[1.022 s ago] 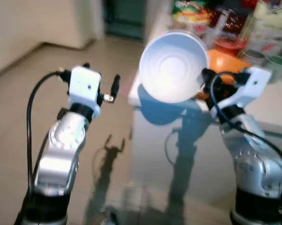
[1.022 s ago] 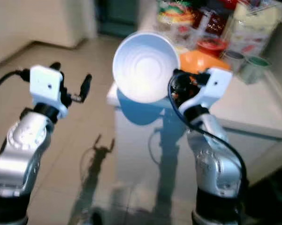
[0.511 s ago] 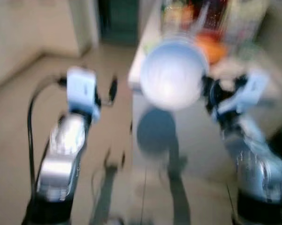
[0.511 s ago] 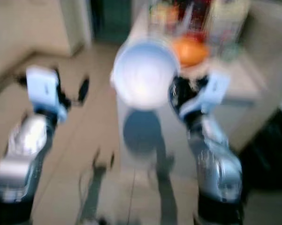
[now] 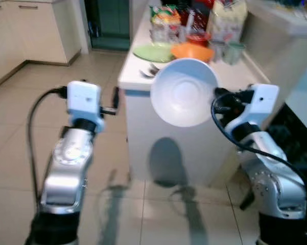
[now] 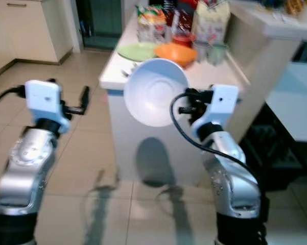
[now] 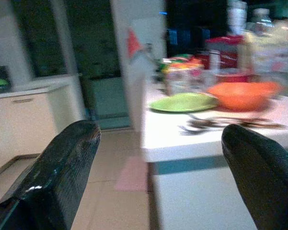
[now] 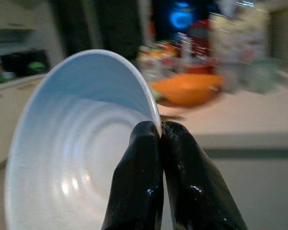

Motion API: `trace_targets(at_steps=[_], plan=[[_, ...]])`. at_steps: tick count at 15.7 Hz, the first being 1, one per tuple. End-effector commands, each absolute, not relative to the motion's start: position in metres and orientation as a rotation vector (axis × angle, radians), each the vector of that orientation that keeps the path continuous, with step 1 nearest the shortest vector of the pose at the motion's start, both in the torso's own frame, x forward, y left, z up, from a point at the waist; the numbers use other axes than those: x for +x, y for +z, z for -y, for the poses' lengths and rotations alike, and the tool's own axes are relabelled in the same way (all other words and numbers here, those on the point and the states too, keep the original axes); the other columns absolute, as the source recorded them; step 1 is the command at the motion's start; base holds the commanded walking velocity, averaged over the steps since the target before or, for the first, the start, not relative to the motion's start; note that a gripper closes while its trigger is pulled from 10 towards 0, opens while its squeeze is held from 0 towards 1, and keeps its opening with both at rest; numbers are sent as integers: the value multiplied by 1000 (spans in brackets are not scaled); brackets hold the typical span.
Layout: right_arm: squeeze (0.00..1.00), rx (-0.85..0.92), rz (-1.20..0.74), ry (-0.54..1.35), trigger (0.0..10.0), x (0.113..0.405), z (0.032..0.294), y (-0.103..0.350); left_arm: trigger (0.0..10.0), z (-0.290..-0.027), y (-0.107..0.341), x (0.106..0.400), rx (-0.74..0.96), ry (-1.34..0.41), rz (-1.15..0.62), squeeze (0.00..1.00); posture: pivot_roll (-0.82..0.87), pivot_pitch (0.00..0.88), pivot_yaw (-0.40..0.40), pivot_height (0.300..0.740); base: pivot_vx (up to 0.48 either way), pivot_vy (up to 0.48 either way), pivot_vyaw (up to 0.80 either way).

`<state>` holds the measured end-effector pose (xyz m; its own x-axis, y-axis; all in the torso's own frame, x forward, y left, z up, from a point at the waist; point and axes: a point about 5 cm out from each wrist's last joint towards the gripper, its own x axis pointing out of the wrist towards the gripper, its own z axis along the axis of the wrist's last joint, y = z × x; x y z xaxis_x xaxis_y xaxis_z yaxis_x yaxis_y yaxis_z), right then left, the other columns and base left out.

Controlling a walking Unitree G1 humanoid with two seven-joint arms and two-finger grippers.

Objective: Setting the table

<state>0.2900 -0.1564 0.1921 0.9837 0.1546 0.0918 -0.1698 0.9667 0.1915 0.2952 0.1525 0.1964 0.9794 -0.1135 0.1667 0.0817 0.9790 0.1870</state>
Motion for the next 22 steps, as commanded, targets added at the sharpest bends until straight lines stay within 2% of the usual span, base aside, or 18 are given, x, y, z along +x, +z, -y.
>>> trace_targets(at_steps=[1,22], plan=[[0,206,106,141,10000,290,161,195,10000,-153,197,297,197,-90,183,0,-15,0,-32,740,0,-454,0],[0,181,105,83,10000,295,174,188,10000,-148,194,299,211,-80,187,0,-26,0,-38,740,0,-454,0]])
